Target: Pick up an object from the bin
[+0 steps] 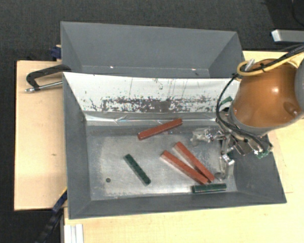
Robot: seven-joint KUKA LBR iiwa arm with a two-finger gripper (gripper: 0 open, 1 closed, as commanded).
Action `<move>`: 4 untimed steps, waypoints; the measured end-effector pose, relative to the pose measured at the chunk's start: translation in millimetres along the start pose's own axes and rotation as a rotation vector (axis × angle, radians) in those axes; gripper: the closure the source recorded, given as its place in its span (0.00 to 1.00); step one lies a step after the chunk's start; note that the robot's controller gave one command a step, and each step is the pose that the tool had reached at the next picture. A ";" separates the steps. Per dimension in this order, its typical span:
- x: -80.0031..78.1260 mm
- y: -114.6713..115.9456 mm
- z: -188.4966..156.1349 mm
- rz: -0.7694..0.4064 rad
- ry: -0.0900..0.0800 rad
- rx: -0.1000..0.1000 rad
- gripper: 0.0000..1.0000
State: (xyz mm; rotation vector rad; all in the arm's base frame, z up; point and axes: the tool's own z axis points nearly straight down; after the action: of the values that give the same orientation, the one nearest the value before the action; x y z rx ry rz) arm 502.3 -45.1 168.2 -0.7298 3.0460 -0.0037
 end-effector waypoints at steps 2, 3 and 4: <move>-46.0 25.3 86.5 0.069 0.005 -0.007 0.00; -17.6 36.4 97.7 0.210 0.008 -0.005 1.00; -17.5 36.4 97.7 0.210 0.008 -0.004 1.00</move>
Offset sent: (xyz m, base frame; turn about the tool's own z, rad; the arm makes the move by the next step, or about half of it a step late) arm 0.0334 0.0268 -0.0982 0.0768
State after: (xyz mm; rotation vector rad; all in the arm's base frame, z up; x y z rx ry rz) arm 502.4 -4.7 70.5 -0.4075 3.1143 0.0017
